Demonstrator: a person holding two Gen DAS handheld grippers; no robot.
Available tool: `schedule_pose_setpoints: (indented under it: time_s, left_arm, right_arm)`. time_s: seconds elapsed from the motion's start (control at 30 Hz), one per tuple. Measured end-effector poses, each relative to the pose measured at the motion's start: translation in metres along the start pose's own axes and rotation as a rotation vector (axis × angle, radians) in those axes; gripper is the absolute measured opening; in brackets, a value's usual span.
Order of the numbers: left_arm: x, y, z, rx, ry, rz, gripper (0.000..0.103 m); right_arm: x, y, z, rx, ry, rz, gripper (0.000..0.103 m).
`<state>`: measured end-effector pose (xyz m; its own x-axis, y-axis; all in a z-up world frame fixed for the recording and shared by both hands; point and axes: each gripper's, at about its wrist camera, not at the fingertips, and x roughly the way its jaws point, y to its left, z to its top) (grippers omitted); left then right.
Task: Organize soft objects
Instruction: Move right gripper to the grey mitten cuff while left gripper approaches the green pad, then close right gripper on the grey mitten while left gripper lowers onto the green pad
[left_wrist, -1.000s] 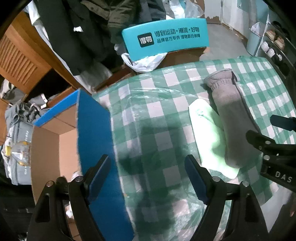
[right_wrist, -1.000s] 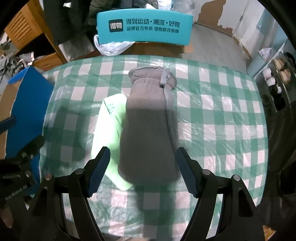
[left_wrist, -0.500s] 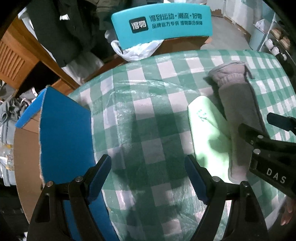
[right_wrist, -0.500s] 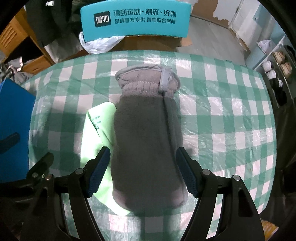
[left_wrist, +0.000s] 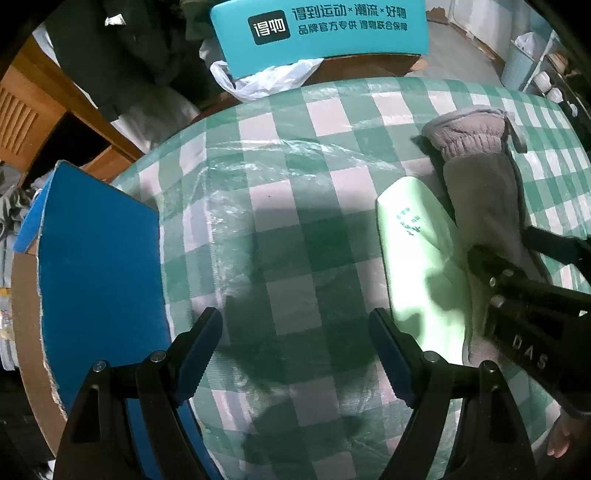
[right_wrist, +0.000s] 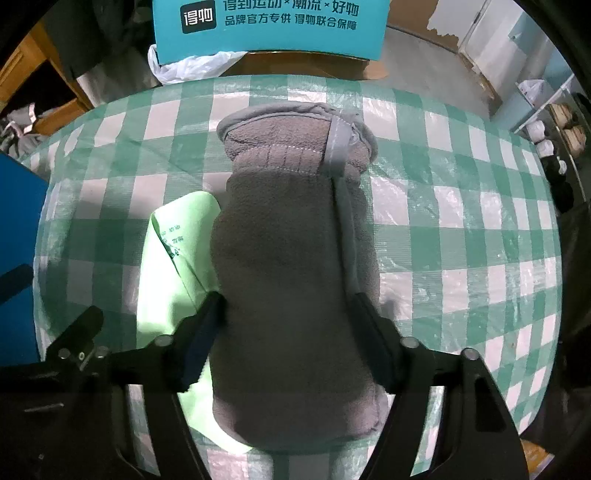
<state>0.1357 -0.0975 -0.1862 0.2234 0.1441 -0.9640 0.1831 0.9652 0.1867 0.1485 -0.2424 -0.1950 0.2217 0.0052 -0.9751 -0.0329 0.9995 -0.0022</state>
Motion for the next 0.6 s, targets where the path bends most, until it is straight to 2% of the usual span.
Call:
schedule_pose_setpoints:
  time_s: [0.1,0.17,0.4,0.6]
  left_arm:
    - [0.000,-0.003,0.000,0.011,0.000,-0.002,0.083]
    - [-0.001,-0.005,0.000,0.017,-0.002,-0.003,0.083]
    - [-0.006,-0.009,-0.001,0.021,-0.008,-0.001,0.083]
    - [-0.008,-0.017,0.000,0.021,-0.001,-0.027,0.083]
  right_arm:
    - [0.002,-0.004,-0.002,0.014,0.014,0.050,0.022]
    - [-0.002,-0.005,-0.003,-0.002,0.009,0.054,0.016]
    - [-0.020,-0.019,-0.006,0.016,-0.025,0.054,0.012]
    - [-0.033,-0.044,-0.011,0.030,-0.033,0.001,0.012]
